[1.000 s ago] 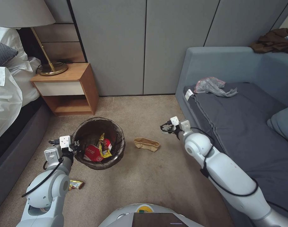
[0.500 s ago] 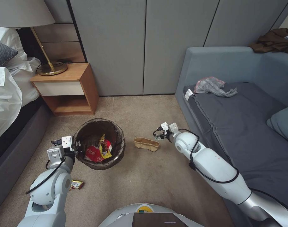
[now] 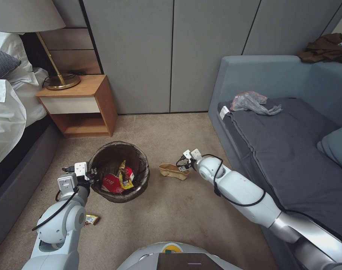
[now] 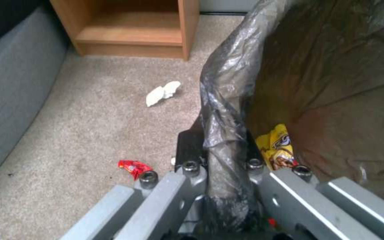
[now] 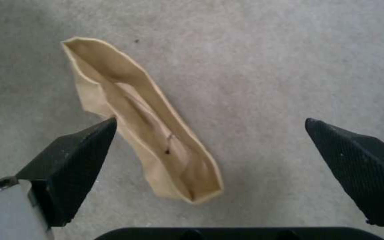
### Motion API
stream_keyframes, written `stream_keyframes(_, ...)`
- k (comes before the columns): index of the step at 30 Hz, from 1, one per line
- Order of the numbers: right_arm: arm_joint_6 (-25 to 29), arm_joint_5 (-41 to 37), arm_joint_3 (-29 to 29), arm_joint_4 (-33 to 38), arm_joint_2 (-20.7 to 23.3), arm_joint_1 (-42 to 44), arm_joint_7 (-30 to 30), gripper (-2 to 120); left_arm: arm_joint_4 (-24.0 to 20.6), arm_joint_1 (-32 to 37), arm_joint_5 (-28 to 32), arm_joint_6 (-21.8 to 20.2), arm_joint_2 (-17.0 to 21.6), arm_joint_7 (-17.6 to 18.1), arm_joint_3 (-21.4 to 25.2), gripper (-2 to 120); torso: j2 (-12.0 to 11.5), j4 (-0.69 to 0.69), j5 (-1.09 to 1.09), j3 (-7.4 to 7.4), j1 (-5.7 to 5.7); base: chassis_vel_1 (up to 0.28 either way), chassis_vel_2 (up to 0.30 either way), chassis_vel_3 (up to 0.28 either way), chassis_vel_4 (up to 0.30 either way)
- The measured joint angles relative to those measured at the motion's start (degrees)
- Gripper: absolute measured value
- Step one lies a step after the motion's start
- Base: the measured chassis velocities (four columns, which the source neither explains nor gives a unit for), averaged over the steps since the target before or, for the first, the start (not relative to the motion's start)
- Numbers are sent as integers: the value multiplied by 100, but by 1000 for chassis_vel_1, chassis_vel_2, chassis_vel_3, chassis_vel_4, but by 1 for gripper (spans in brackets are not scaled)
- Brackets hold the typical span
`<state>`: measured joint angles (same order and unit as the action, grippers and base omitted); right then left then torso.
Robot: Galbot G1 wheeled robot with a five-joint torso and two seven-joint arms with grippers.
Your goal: Pick up the trash bin, then pick up the garbage from the floor and place it into the trash bin.
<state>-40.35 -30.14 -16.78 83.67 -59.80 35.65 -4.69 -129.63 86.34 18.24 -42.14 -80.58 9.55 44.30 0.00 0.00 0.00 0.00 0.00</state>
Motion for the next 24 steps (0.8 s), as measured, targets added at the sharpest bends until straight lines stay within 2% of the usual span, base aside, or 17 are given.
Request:
stream_keyframes(9, 10, 2, -587, -446, -335, -351, 15, 100, 0, -13, -13, 0, -12, -7, -8, 0, 0, 0, -1, -1, 0, 0, 0, 0, 0)
stream_keyframes(24, -5, 82, -1081, -753, -573, -640, 132, 100, 21, -37, -12, 0, -22, -21, -6, 0, 0, 0, -1, 0, 0, 0, 0, 0, 0)
